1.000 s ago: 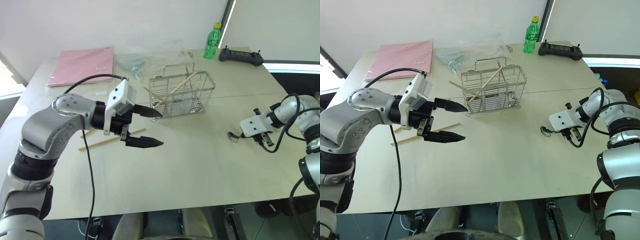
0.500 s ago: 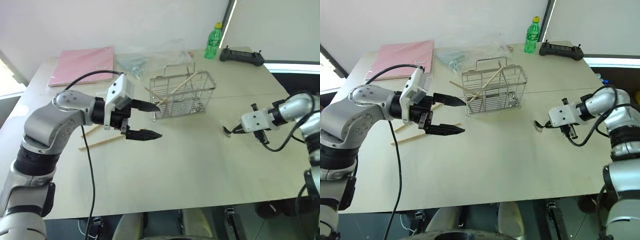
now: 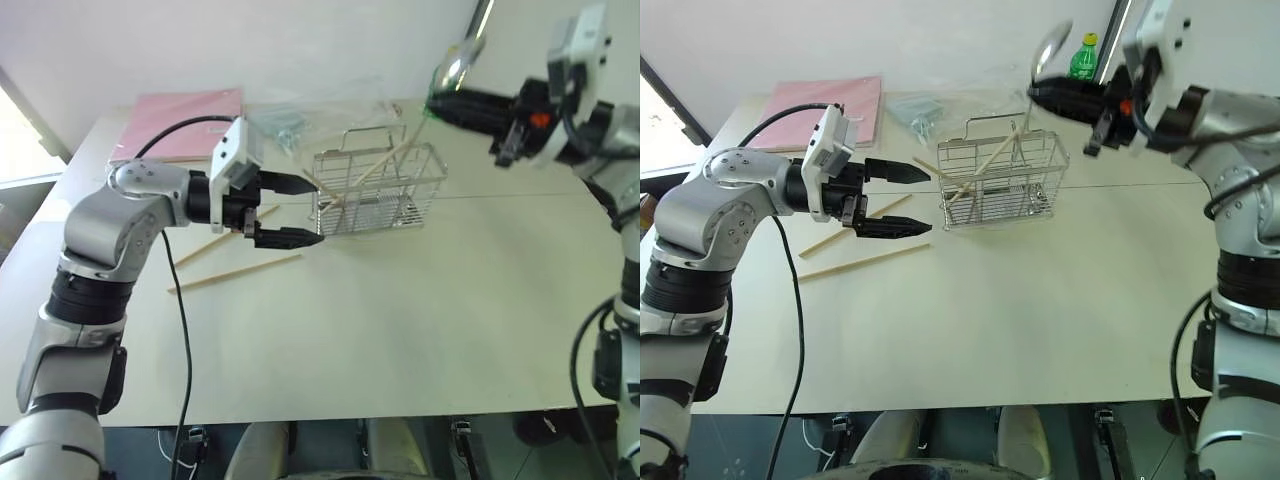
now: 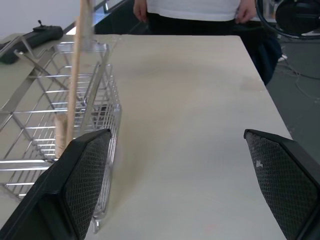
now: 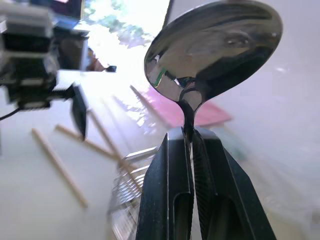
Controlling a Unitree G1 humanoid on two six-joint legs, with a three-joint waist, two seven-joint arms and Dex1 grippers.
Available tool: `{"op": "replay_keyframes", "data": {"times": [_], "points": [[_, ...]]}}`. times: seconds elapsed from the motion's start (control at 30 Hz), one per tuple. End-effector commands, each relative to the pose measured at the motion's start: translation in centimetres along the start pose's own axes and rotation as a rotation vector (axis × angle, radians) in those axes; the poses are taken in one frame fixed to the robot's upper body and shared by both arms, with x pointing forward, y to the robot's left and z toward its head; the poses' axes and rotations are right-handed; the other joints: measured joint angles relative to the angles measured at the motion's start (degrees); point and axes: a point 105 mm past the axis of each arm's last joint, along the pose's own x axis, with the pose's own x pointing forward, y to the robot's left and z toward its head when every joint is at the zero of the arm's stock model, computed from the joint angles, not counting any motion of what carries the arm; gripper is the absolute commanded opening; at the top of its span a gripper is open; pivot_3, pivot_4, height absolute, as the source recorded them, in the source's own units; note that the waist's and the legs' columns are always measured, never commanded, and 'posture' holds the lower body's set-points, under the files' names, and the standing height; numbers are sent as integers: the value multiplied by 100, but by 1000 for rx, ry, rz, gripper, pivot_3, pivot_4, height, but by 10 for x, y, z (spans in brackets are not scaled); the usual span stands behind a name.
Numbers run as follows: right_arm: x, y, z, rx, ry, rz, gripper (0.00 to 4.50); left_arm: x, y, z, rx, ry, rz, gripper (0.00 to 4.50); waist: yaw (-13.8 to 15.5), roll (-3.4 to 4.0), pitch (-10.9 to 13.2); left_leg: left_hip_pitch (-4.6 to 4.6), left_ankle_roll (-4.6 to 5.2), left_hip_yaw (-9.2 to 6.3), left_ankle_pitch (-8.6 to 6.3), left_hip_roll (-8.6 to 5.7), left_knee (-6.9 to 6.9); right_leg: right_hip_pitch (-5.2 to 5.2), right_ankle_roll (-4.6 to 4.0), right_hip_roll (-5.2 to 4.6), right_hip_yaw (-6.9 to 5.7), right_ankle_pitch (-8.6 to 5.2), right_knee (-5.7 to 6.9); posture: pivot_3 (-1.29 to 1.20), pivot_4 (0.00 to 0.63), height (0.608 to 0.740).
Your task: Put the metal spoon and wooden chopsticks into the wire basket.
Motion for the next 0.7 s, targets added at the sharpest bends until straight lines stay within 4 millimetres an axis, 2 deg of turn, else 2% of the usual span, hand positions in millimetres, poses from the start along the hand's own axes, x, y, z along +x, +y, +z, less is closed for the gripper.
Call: {"op": "replay_keyframes", "data": {"times": [0.03, 0.33, 0.53, 0.7], "points": [[-1, -25, 13, -23, -49, -130, 188, -1, 1, 14, 67, -17, 3, 4500, -7, -2, -1, -5, 0, 1, 0, -2, -1, -4, 1, -1, 0, 1, 0, 0, 150, 709], [0, -55, -12, -23, 16, -250, 188, -4, 2, 18, 83, -24, 24, 4500, -60, -1, 0, 1, 1, 11, 0, 2, -26, -22, 3, 3, 0, 2, 11, 0, 150, 709], [8, -47, -24, 36, 18, -233, 188, -5, 3, 19, 91, -23, 33, 4500, -70, -1, 0, 5, 1, 13, 1, 4, -24, -21, 4, 6, 2, 2, 13, 0, 150, 709], [13, -28, -45, 74, 70, -202, 188, -5, 5, 22, 106, -24, 40, 4500, -47, -2, -1, 4, 0, 11, 1, 3, -24, -20, 4, 5, 2, 2, 13, 0, 150, 709]]}}
